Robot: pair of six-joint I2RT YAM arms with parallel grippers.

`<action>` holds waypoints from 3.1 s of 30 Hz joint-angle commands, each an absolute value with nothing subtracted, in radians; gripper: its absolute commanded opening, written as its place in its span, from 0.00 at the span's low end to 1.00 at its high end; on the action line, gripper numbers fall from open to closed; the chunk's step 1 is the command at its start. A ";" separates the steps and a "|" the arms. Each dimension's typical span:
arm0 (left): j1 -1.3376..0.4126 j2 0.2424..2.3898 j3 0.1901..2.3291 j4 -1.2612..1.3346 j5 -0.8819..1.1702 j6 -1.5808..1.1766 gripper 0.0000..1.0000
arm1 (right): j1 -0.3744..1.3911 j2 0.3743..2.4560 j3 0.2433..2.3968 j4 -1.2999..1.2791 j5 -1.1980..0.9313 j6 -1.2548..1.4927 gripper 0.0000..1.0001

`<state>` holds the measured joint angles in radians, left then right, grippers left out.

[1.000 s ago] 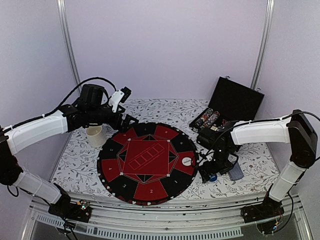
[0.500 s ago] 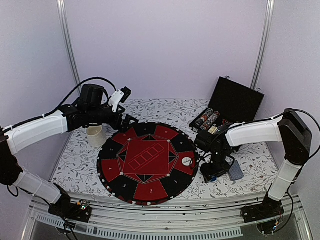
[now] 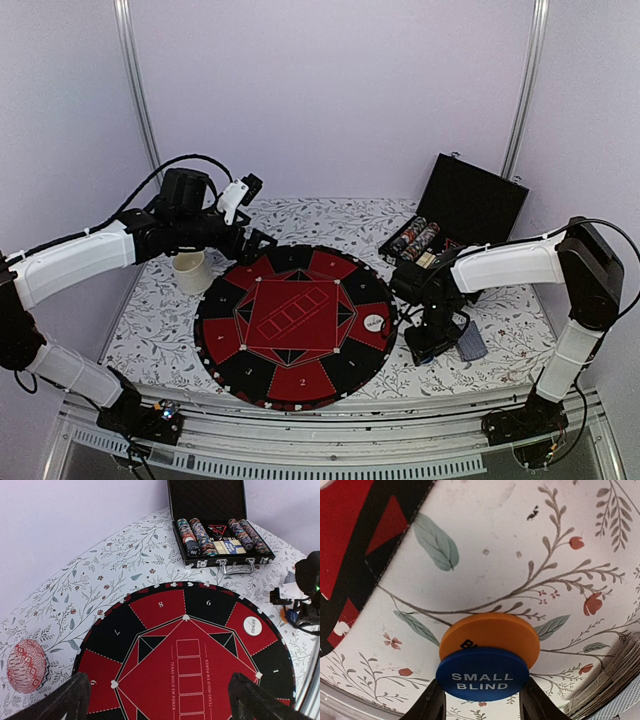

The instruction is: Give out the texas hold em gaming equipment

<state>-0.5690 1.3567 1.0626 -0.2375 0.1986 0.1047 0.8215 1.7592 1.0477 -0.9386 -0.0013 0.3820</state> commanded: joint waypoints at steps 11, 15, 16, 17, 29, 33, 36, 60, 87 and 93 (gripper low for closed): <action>-0.566 1.352 1.048 -0.223 0.213 0.110 0.98 | 0.819 1.692 1.075 -1.021 0.035 0.391 0.37; -0.566 1.351 1.048 -0.224 0.214 0.110 0.98 | 0.819 1.666 1.098 -1.014 0.032 0.361 0.34; -0.566 1.351 1.050 -0.225 0.213 0.110 0.98 | 0.819 1.666 1.103 -1.014 0.029 0.356 0.34; -0.566 1.351 1.049 -0.224 0.213 0.110 0.98 | 0.821 1.669 1.109 -1.012 0.025 0.350 0.33; -0.515 1.335 1.072 -0.222 0.170 0.047 0.98 | 1.098 1.936 1.490 -0.832 -0.117 0.229 0.27; -0.489 1.331 1.071 -0.216 0.188 0.028 0.98 | 1.185 2.107 1.700 -0.815 -0.141 0.153 0.27; -0.486 1.330 1.071 -0.215 0.203 0.026 0.98 | 1.213 2.223 1.821 -0.860 -0.146 0.120 0.27; -0.486 1.321 1.062 -0.205 0.226 0.035 0.98 | 1.290 2.361 1.925 -0.979 -0.224 0.081 0.60; -0.485 1.340 1.057 -0.207 0.221 0.044 0.98 | 0.816 1.756 1.038 -0.843 -0.011 0.252 1.00; -0.485 1.340 1.056 -0.207 0.220 0.046 0.98 | 0.803 1.802 1.058 -0.854 0.024 0.253 0.86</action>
